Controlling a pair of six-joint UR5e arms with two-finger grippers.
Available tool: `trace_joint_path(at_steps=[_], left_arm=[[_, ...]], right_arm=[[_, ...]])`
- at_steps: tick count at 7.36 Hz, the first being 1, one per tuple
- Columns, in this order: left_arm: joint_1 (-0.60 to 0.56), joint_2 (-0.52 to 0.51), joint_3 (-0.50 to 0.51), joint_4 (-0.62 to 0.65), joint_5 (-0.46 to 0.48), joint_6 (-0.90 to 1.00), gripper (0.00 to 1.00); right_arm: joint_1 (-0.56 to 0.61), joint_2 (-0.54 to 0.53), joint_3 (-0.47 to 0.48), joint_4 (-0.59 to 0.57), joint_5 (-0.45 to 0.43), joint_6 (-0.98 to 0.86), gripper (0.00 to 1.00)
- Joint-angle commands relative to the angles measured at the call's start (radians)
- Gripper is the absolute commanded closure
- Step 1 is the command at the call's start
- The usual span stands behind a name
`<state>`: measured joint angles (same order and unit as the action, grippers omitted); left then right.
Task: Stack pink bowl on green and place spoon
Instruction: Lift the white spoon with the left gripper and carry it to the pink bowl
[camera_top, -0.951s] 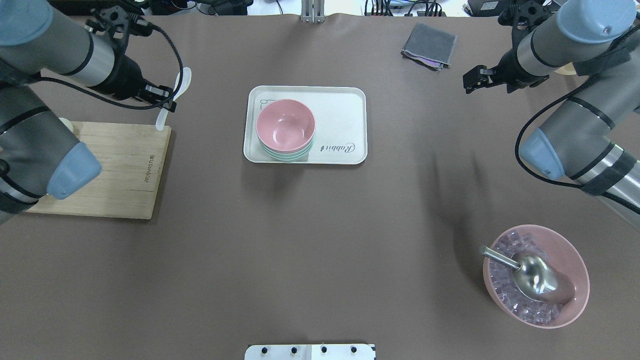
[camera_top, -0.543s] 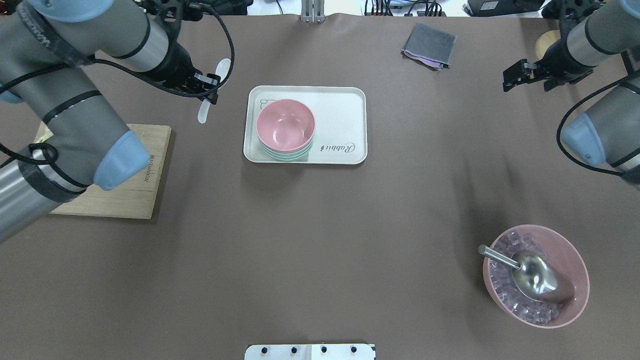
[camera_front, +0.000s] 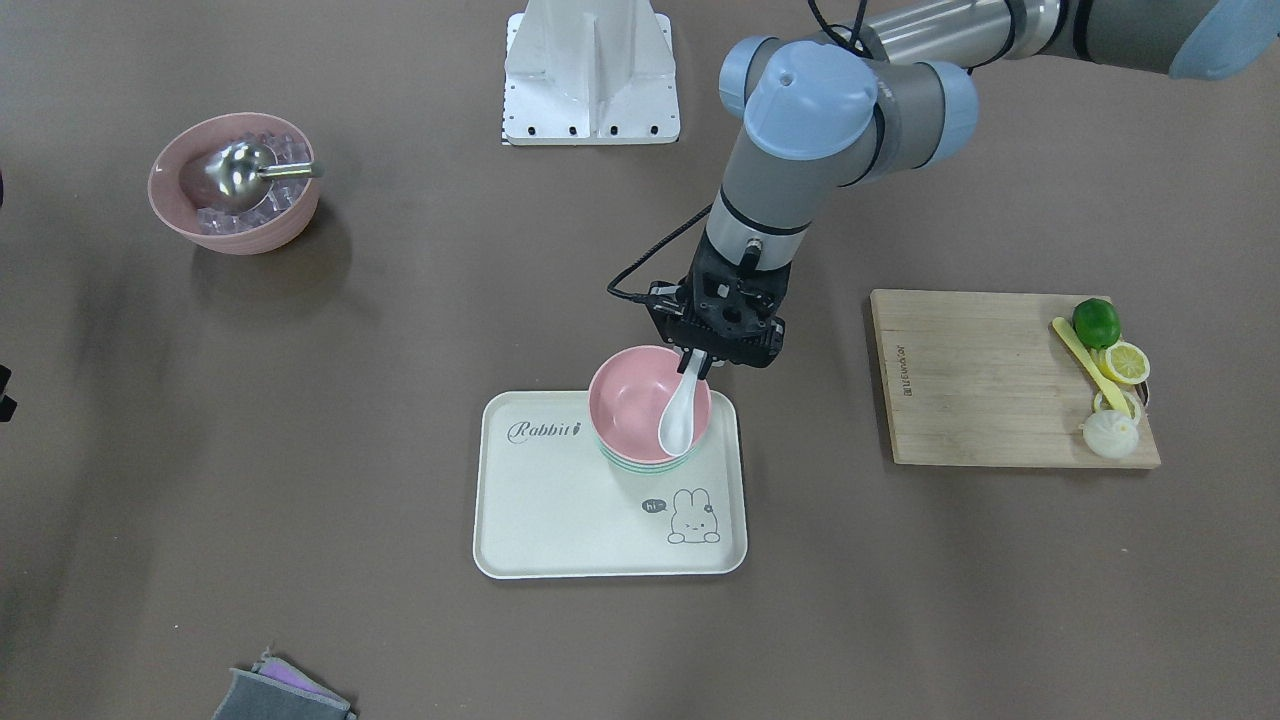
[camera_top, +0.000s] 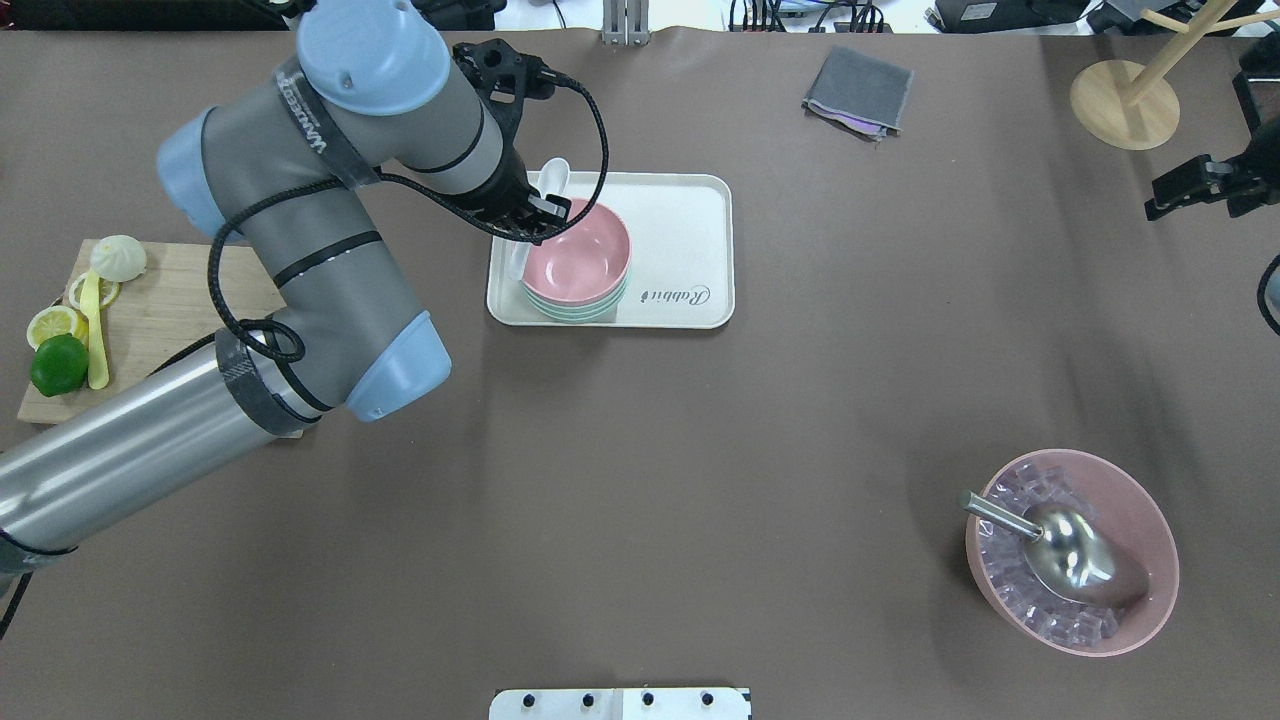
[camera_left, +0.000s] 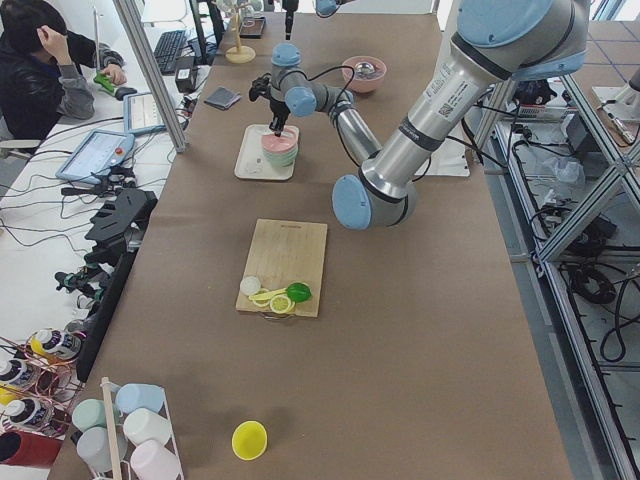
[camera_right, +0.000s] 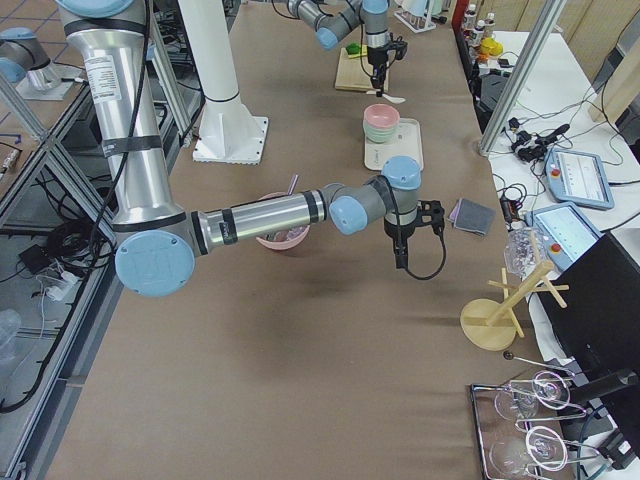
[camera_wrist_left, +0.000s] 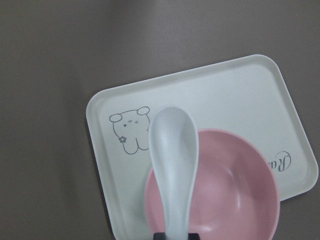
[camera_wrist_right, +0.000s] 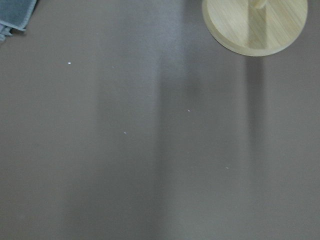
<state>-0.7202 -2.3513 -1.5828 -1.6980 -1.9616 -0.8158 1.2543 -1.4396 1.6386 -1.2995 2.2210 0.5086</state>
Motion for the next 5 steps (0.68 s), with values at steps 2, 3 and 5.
trace_joint_path(at_steps=[2, 3, 5], left_arm=[[0.077, -0.005, 0.012, 0.0, 0.07, 0.001, 1.0], [0.084, -0.005, 0.014, 0.0, 0.075, 0.009, 1.0], [0.084, -0.009, 0.038, -0.008, 0.072, 0.015, 0.65]], right_arm=[[0.019, -0.079, -0.006, 0.003, 0.005, -0.038, 0.0], [0.022, -0.099, -0.009, 0.002, 0.003, -0.039, 0.0], [0.03, -0.114, -0.011, 0.002, 0.002, -0.038, 0.0]])
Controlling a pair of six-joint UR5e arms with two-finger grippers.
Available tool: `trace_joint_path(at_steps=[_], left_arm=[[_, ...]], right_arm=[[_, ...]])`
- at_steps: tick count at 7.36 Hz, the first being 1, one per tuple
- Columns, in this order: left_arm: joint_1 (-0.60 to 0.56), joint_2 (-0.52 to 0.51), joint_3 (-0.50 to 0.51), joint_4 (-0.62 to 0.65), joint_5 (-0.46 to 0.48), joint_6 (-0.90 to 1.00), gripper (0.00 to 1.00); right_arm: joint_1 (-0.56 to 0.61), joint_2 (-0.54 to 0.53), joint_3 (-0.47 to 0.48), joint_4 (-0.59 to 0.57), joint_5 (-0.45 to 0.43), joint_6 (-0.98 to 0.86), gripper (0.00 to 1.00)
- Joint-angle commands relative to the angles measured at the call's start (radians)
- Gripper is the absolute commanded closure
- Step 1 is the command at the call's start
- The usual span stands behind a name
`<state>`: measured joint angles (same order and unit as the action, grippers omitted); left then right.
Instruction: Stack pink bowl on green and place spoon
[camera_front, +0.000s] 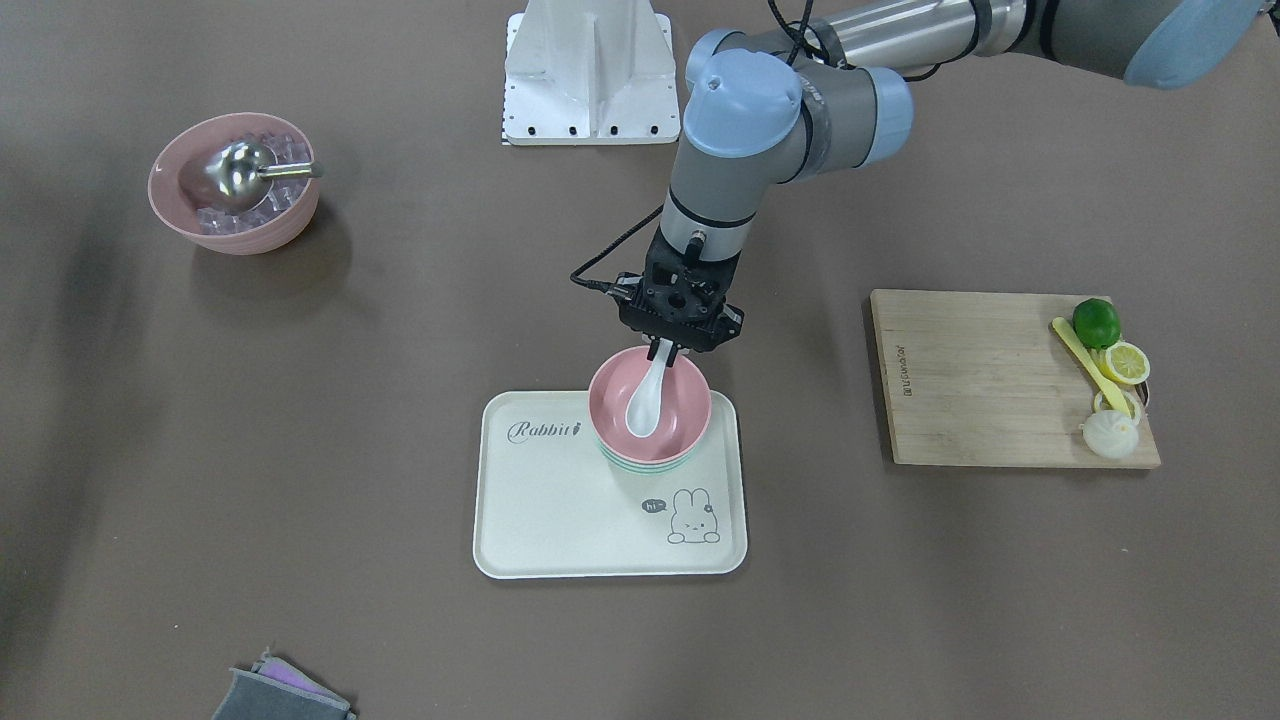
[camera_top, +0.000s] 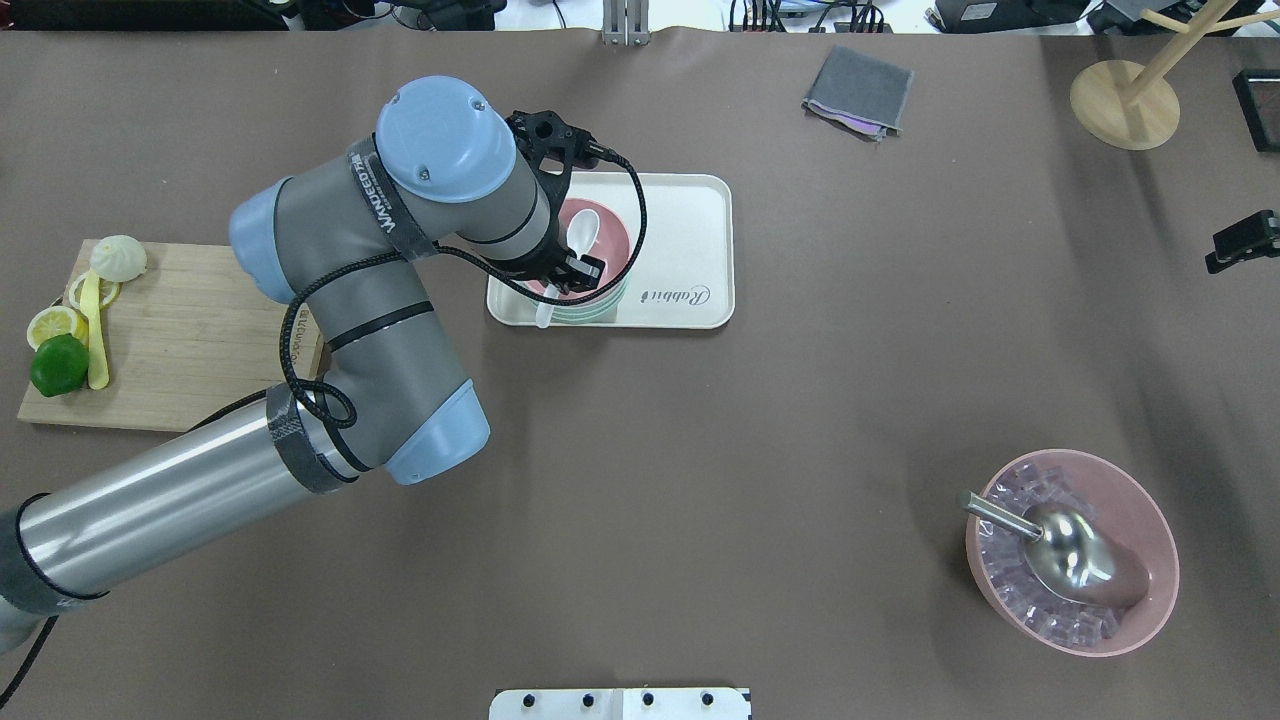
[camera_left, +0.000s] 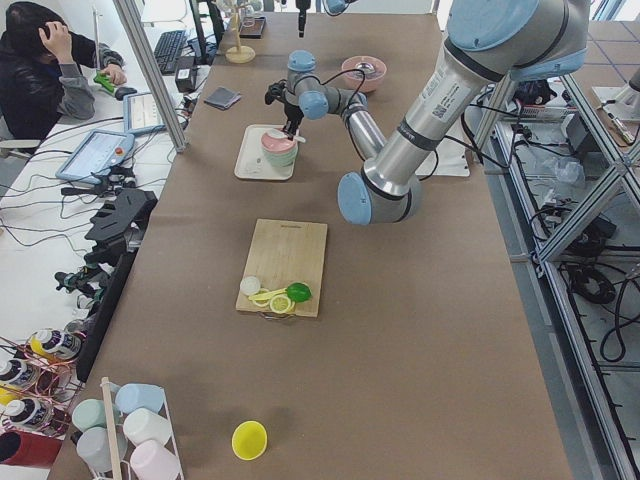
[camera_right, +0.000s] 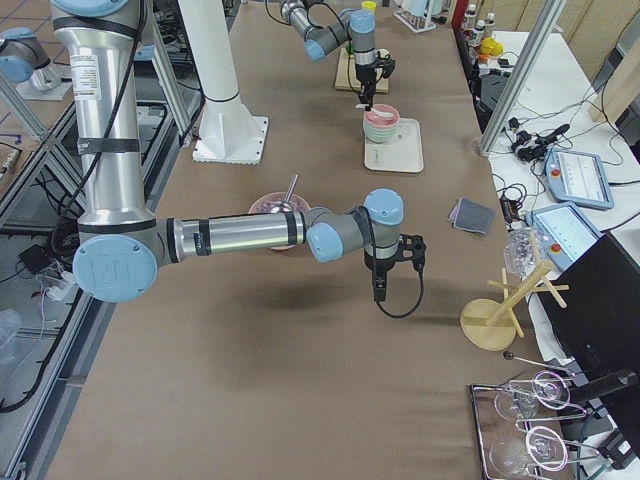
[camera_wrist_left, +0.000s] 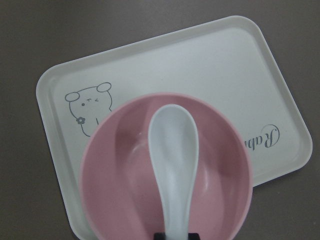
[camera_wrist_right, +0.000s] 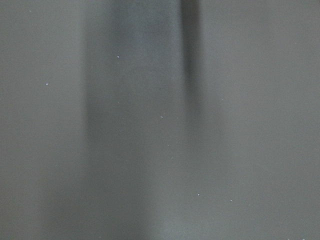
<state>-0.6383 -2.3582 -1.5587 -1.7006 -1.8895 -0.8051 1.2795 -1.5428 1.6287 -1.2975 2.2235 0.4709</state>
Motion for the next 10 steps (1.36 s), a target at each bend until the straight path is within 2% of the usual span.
trace_joint_path(at_steps=[1, 4, 5, 6, 8, 10], left_arm=[[0.002, -0.006, 0.014, -0.005, 0.0, 0.004, 0.54], [-0.015, -0.01, 0.008, -0.008, -0.003, 0.004, 0.23], [-0.052, -0.006, 0.0, -0.007, -0.011, 0.004, 0.03], [-0.091, 0.003, -0.006, 0.001, -0.043, 0.004, 0.02], [-0.249, 0.097, -0.021, 0.001, -0.239, 0.036, 0.02], [-0.402, 0.218, -0.018, 0.022, -0.347, 0.301, 0.02]], right_arm=[[0.004, -0.013, -0.007, 0.0, -0.004, 0.0, 0.0], [0.032, -0.019, -0.03, -0.005, -0.005, -0.002, 0.0], [0.052, -0.022, -0.032, -0.014, 0.002, -0.003, 0.0], [0.082, -0.039, -0.032, -0.014, 0.005, -0.017, 0.0], [0.154, -0.085, -0.03, -0.017, 0.042, -0.103, 0.0], [0.216, -0.118, -0.014, -0.029, 0.083, -0.127, 0.0]])
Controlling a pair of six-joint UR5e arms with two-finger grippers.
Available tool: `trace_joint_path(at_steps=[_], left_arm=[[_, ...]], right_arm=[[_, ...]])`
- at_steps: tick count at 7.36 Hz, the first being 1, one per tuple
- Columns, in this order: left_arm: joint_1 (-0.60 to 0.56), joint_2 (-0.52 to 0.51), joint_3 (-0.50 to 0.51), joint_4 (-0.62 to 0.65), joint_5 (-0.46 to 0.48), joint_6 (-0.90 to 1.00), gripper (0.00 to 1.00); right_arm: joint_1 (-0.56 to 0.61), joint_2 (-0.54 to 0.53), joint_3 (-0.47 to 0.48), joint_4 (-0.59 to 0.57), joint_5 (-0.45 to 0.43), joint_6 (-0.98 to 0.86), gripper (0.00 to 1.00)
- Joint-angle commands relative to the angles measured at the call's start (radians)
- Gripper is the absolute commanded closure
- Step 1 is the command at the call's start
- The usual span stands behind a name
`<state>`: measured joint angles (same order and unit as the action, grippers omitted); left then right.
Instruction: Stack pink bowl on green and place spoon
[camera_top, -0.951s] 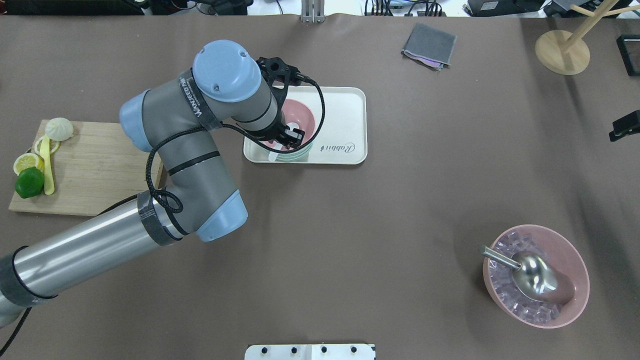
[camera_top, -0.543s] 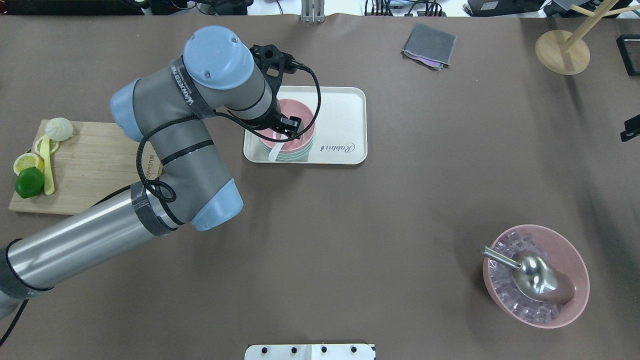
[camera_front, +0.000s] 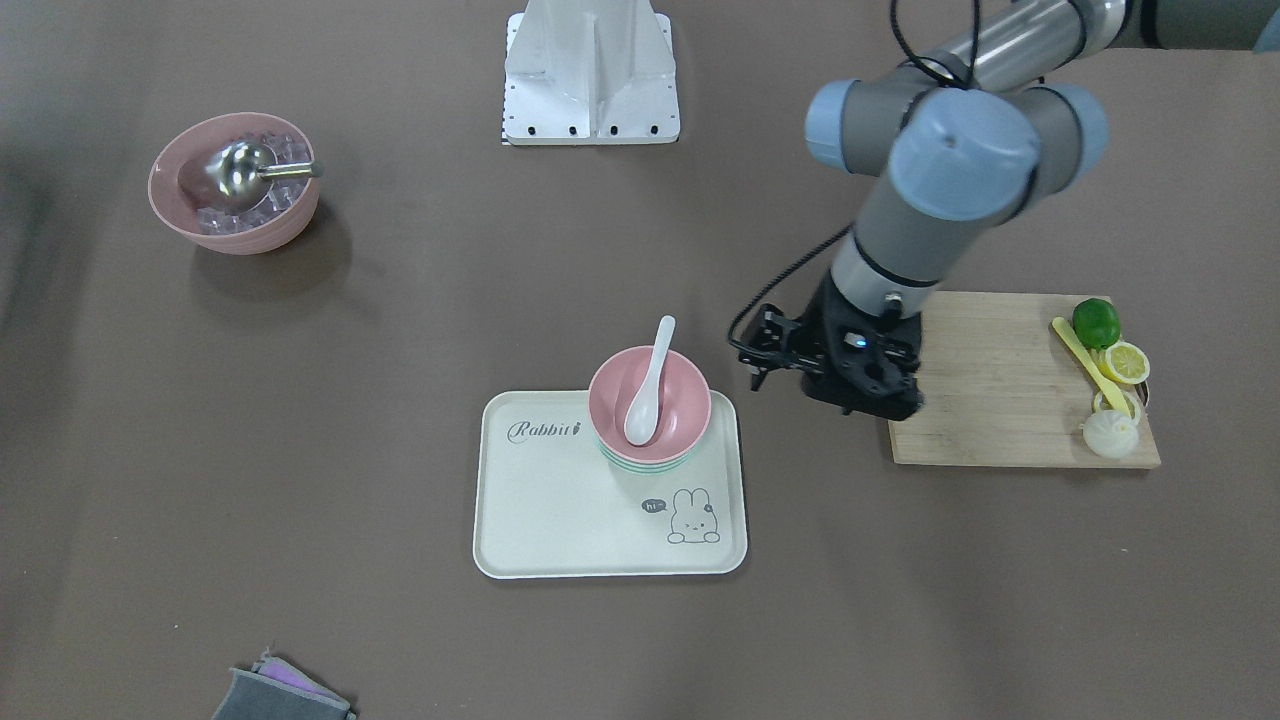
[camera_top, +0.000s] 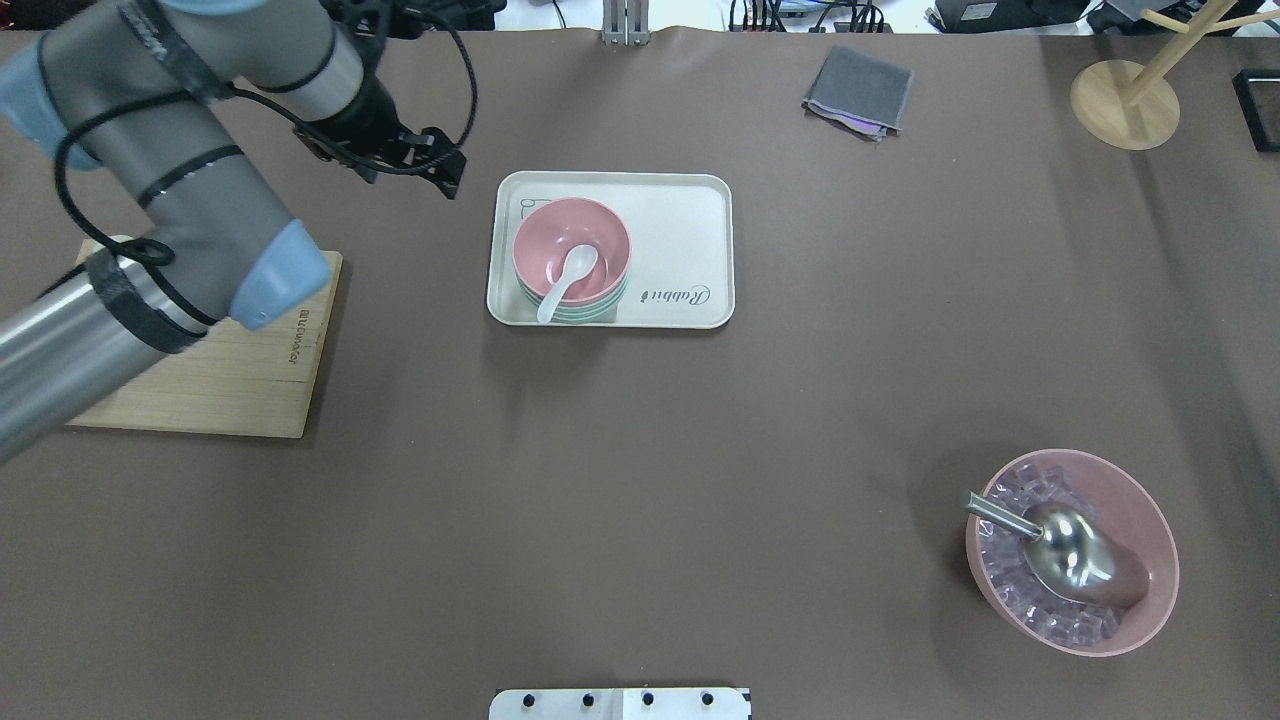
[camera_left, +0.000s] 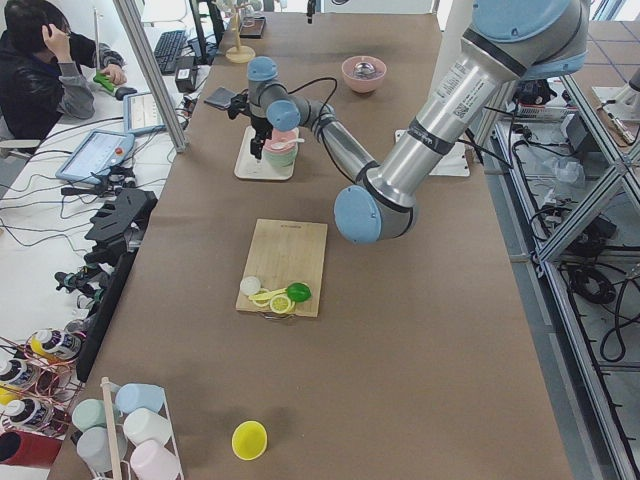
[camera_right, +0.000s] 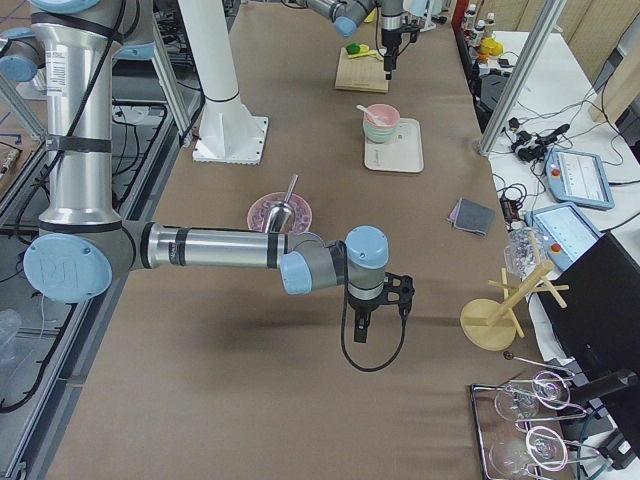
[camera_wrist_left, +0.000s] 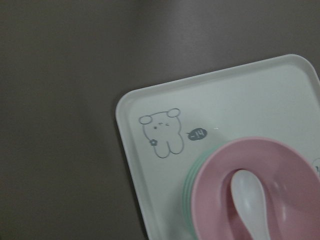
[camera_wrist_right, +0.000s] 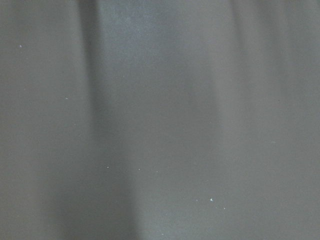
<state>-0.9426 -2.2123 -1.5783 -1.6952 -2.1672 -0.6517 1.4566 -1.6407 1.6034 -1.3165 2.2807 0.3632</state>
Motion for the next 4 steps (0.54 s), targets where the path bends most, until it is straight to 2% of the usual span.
trace_joint_path(at_steps=[1, 2, 3, 4], left_arm=[[-0.161, 0.083, 0.0, 0.085, -0.091, 0.206, 0.02], [-0.2, 0.104, -0.003, 0.136, -0.095, 0.302, 0.02], [-0.234, 0.137, -0.005, 0.141, -0.097, 0.366, 0.02], [-0.264, 0.181, -0.017, 0.135, -0.138, 0.368, 0.02]], right_arm=[[0.044, -0.024, 0.022, -0.05, 0.031, -0.053, 0.0], [0.063, -0.027, 0.024, -0.082, 0.026, -0.16, 0.0], [0.088, -0.021, 0.032, -0.158, 0.017, -0.282, 0.0], [0.108, -0.015, 0.076, -0.256, -0.015, -0.343, 0.0]])
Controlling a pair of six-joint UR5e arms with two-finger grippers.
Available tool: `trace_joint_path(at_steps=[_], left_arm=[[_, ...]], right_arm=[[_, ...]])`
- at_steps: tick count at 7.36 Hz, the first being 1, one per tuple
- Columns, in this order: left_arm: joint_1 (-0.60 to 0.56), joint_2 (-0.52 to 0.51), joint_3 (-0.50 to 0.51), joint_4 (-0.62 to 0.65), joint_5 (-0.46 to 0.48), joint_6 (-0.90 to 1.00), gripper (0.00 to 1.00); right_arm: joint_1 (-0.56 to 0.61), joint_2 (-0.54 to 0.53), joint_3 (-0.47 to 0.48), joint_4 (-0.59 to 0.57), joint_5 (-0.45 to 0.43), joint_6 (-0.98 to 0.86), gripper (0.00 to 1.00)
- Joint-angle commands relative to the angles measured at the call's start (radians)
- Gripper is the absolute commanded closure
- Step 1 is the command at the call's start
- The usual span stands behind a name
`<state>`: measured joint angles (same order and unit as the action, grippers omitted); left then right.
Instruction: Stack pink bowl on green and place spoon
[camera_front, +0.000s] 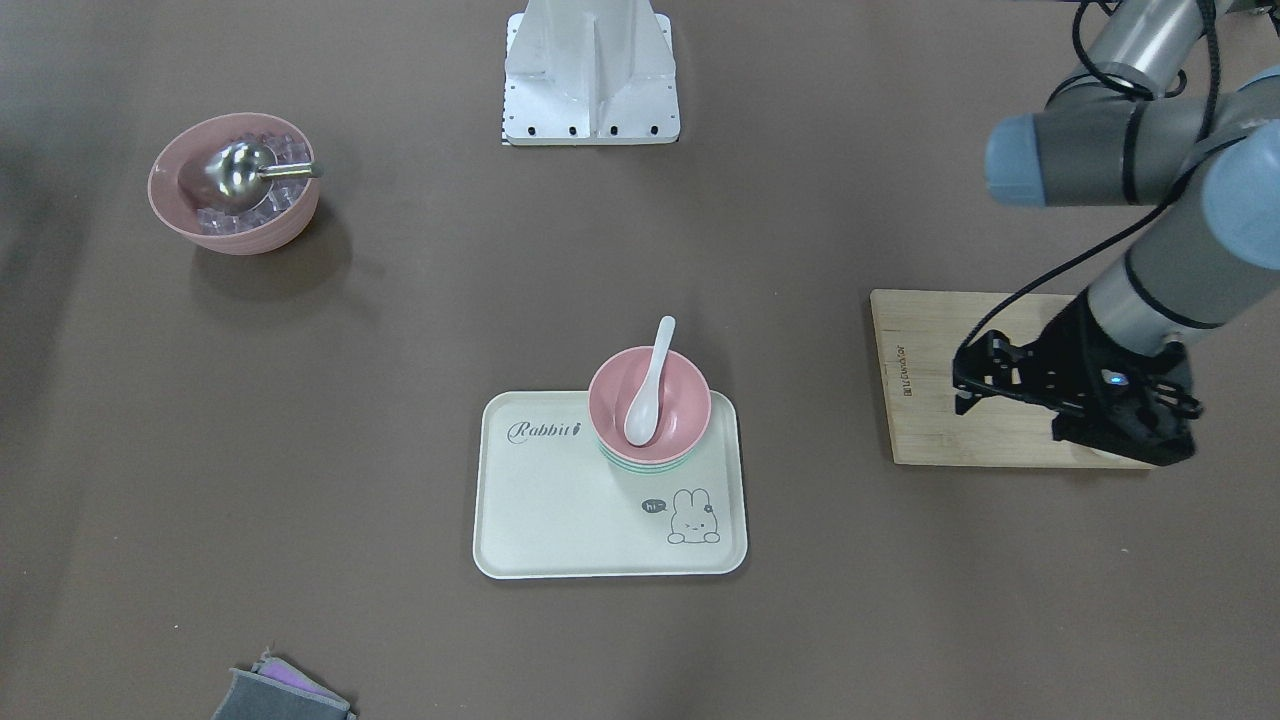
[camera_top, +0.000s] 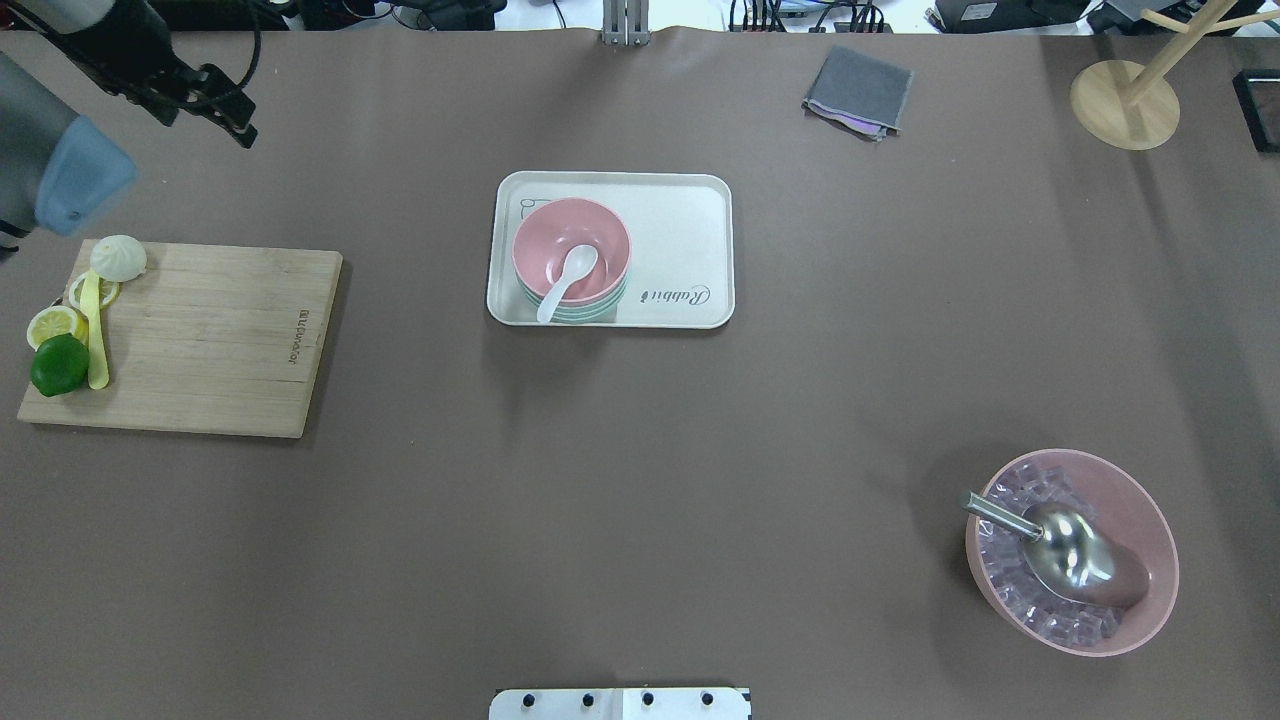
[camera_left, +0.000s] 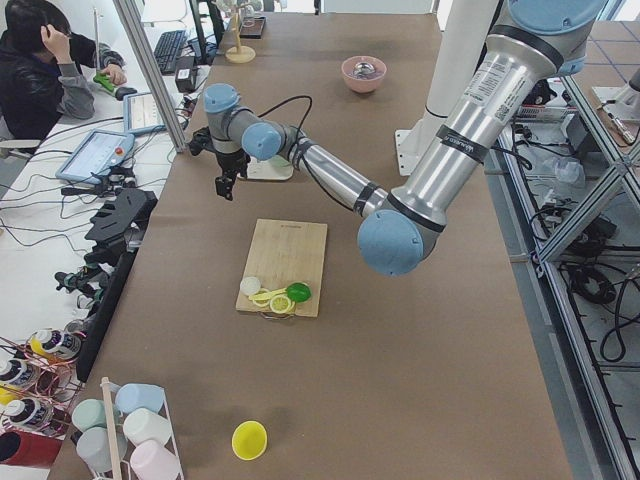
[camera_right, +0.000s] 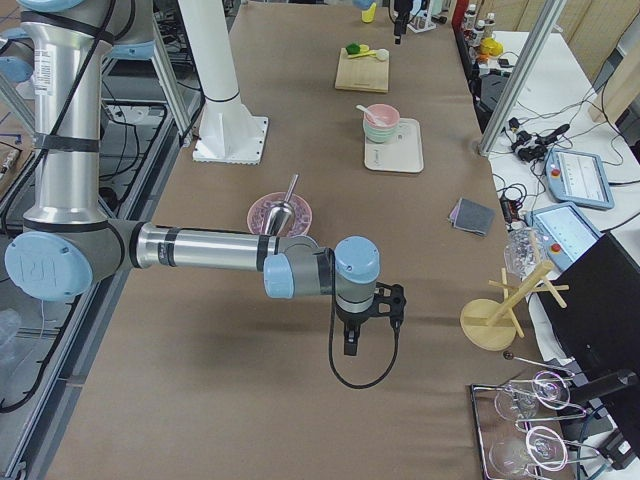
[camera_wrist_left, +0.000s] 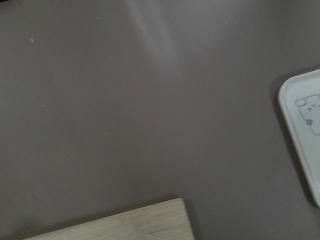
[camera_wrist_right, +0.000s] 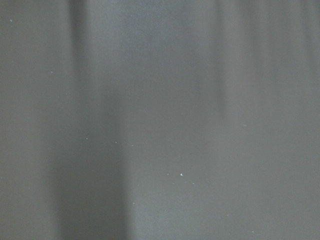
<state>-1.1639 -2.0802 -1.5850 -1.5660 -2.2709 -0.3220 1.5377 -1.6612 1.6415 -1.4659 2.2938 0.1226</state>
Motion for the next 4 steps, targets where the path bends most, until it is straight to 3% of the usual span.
trace_joint_path(at_steps=[1, 2, 3, 4], left_arm=[[-0.036, 0.183, -0.07, -0.046, -0.038, 0.028, 0.02], [-0.04, 0.257, -0.046, -0.093, -0.035, 0.026, 0.02], [-0.051, 0.281, 0.041, -0.126, -0.026, 0.023, 0.02], [-0.087, 0.291, 0.039, -0.123, -0.051, 0.024, 0.02]], right_arm=[[0.021, 0.029, 0.079, -0.193, -0.068, -0.104, 0.0], [0.018, 0.032, 0.086, -0.208, -0.068, -0.104, 0.0], [0.018, 0.037, 0.087, -0.208, -0.066, -0.103, 0.0], [0.016, 0.041, 0.087, -0.206, -0.066, -0.103, 0.0]])
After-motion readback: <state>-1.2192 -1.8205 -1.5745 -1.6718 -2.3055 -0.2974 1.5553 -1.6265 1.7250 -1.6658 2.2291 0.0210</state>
